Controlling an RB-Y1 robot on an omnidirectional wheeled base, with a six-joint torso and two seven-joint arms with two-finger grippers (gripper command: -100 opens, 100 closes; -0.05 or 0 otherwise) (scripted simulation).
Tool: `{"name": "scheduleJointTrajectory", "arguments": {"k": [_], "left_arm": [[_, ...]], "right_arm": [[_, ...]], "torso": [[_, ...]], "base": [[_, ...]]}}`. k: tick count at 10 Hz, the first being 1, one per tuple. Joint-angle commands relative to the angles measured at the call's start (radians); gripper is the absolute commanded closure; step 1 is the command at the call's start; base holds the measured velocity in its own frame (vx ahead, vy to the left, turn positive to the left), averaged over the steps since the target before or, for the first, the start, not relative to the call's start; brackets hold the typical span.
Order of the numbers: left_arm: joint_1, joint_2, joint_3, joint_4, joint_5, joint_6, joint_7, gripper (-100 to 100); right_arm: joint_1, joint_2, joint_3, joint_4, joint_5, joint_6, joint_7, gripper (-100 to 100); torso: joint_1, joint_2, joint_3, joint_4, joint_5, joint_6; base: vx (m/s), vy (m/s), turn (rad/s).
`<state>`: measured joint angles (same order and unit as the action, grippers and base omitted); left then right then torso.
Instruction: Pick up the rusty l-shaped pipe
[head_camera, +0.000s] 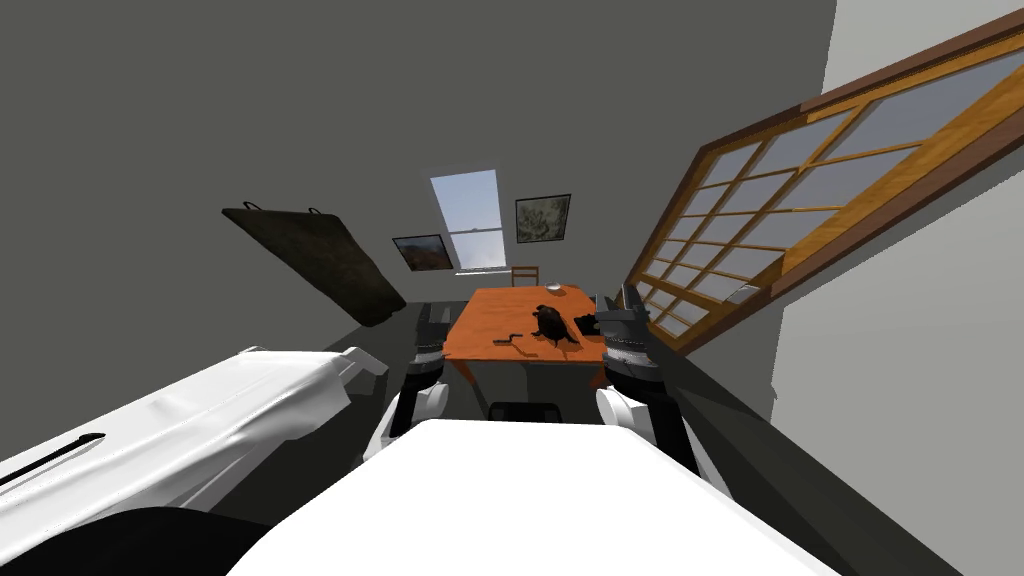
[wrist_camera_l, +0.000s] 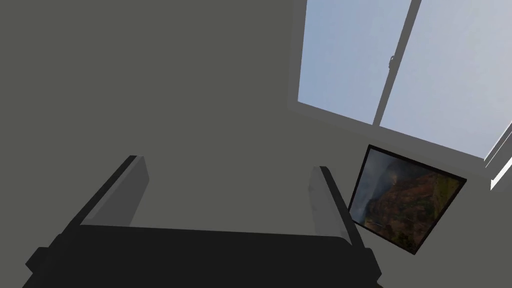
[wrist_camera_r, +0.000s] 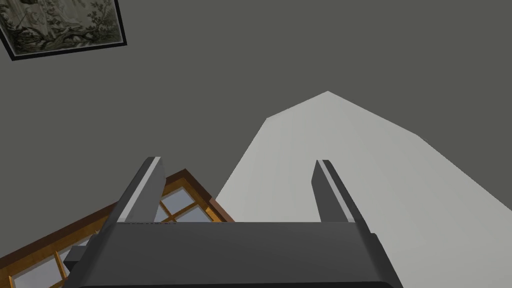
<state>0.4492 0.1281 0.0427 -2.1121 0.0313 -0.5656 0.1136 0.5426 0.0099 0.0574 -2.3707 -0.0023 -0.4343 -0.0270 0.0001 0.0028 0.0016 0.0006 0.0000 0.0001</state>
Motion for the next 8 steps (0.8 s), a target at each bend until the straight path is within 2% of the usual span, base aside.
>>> {"name": "scheduleJointTrajectory", "arguments": {"k": [1,6,7,8], "left_arm": [[-0.016,0.013,-0.001,0.04,0.009,0.025,0.015,-100],[-0.071,0.034,0.002,0.182,0.048,0.116,0.071,-100],[-0.071,0.034,0.002,0.182,0.048,0.116,0.071,-100],[-0.085,0.036,0.003,0.215,0.057,0.139,0.084,-100]], "right_arm": [[0.0,0.0,0.0,0.0,0.0,0.0,0.0,0],[0.0,0.0,0.0,0.0,0.0,0.0,0.0,0],[0.0,0.0,0.0,0.0,0.0,0.0,0.0,0],[0.0,0.0,0.0,0.0,0.0,0.0,0.0,0]], "torso": [[0.0,0.0,0.0,0.0,0.0,0.0],[-0.001,0.0,0.0,0.0,0.0,0.0],[-0.001,0.0,0.0,0.0,0.0,0.0],[-0.001,-0.001,0.0,0.0,0.0,0.0]], "base": [[-0.044,-0.003,-0.065],[-0.048,-0.019,-0.074],[-0.028,-0.012,-0.017],[-0.016,-0.015,-0.03]]}}
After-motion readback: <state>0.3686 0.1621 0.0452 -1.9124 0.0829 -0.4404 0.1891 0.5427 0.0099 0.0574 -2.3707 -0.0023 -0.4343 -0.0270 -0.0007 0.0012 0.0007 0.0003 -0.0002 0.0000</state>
